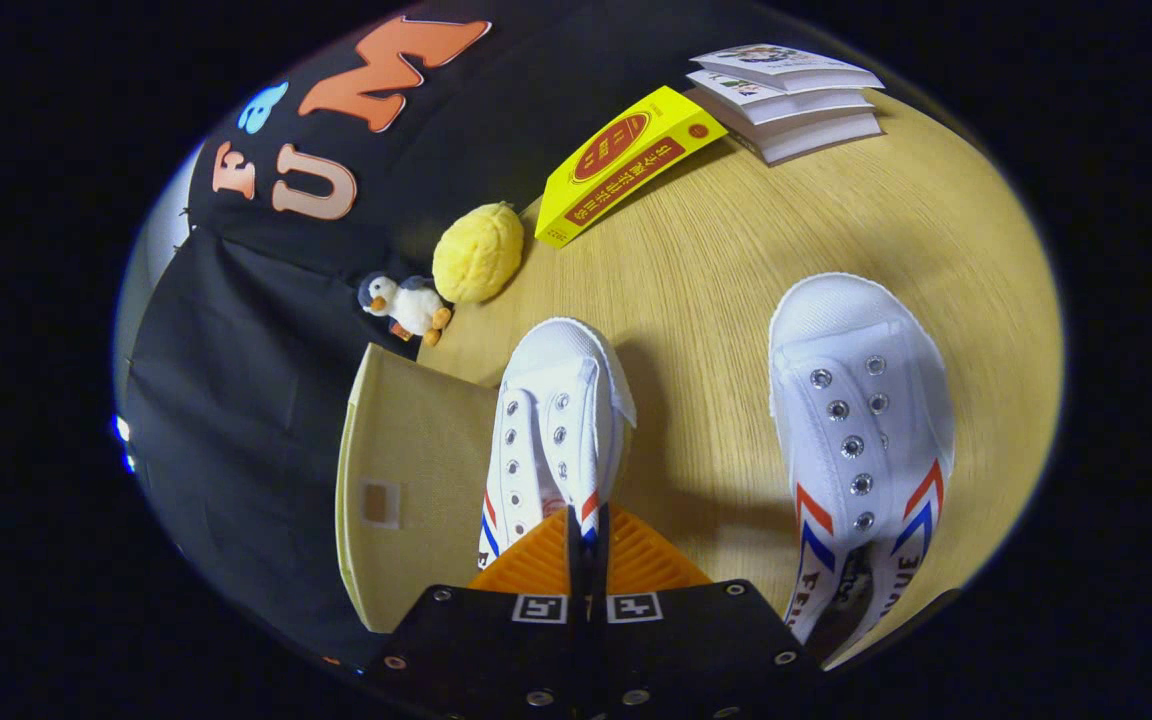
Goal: Open the storage box then place both shoes into the box .Put the left shoe in first, then the right shoe, with the right side of both shoes facing outward in a uniform manner.
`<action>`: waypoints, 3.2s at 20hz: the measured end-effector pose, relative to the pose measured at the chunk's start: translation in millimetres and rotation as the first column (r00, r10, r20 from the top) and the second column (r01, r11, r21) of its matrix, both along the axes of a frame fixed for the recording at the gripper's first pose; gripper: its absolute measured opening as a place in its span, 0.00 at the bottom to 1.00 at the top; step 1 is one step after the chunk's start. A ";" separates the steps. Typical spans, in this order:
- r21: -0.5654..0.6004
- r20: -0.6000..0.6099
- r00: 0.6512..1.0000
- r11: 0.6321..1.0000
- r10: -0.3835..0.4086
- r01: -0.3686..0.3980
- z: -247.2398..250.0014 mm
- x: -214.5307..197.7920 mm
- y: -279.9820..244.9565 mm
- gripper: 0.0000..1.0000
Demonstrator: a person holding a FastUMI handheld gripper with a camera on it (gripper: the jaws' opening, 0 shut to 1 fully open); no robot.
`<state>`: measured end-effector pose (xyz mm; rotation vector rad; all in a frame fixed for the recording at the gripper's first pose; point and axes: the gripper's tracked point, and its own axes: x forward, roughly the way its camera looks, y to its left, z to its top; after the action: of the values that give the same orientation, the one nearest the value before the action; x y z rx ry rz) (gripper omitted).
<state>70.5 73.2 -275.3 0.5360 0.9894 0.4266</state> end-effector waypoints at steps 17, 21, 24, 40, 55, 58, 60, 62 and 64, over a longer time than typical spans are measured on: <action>0.066 0.158 0.986 0.997 -0.059 0.049 140.4 -28.9 169.2 0.00; 0.031 0.110 0.994 0.999 -0.015 0.012 107.0 -40.4 219.8 0.00; -0.029 0.088 0.996 1.000 0.007 -0.005 81.7 -45.3 235.6 0.00; -0.177 0.020 0.999 0.983 0.046 -0.042 21.4 -43.3 255.7 0.16; 0.017 0.156 0.987 0.999 0.028 -0.032 124.2 -37.1 213.4 0.98; 0.001 0.199 0.980 1.000 0.024 -0.024 140.6 -35.4 182.7 0.98; -0.005 0.213 0.977 1.000 0.003 -0.002 144.5 -32.1 156.7 0.98; -0.020 0.217 0.976 0.999 -0.029 0.035 143.9 -28.0 125.0 0.98; -0.038 0.217 0.974 0.997 -0.061 0.071 139.6 -24.7 92.0 0.98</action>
<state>45.9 165.2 -135.7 0.4695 0.7689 0.3924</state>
